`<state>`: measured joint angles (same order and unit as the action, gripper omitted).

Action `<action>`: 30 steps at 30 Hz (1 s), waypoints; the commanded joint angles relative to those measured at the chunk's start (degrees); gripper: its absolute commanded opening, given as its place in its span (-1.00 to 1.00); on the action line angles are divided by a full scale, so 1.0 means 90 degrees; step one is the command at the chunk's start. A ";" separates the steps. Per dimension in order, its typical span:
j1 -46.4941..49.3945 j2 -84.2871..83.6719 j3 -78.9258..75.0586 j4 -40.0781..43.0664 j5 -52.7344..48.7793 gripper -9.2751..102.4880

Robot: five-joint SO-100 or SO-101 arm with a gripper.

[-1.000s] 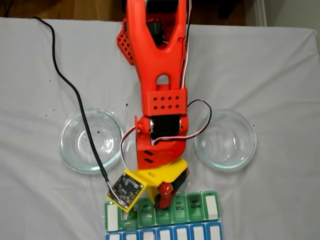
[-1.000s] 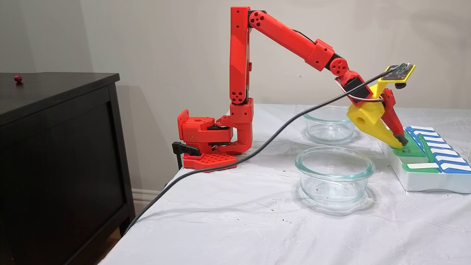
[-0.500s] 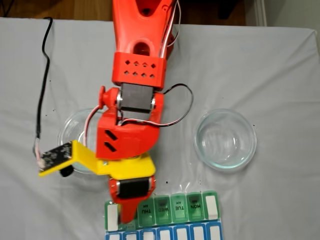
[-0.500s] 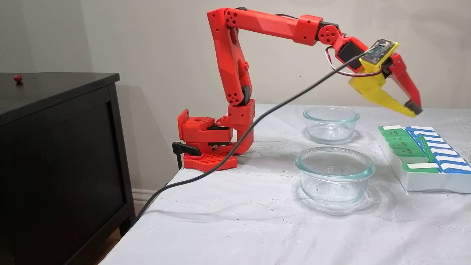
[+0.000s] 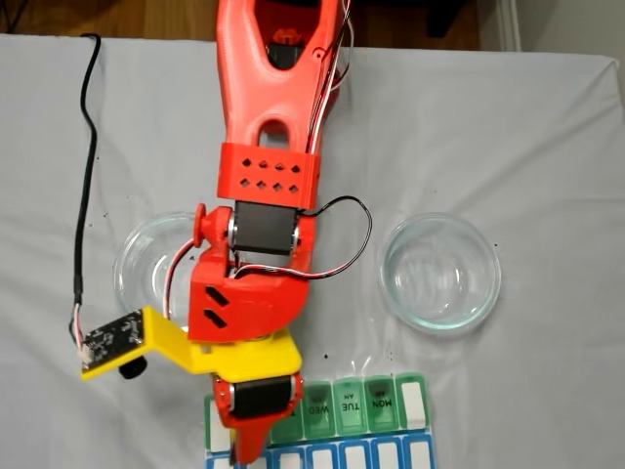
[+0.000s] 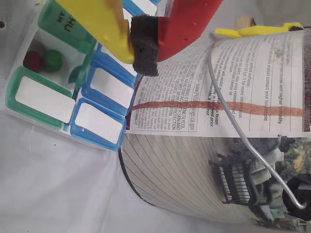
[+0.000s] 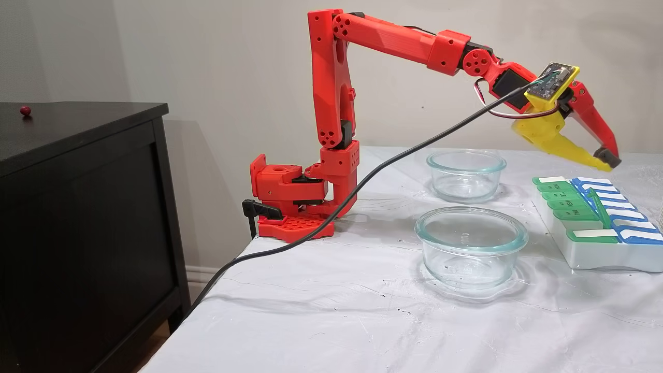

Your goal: Sort medicines into box.

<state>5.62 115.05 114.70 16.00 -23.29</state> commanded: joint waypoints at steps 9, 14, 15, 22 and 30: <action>-0.0088 -0.0674 -0.0088 -0.0508 0.0117 -0.84; -0.0039 -0.0713 -0.0273 -0.0479 0.0127 -0.84; -0.0039 -0.0703 -0.0273 -0.0439 0.0107 -0.84; -0.0068 -0.0781 -0.0352 0.0391 0.0313 -0.84; -0.0010 -0.1055 -0.0508 0.0645 0.0859 -0.84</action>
<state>5.45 104.50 114.70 21.27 -16.88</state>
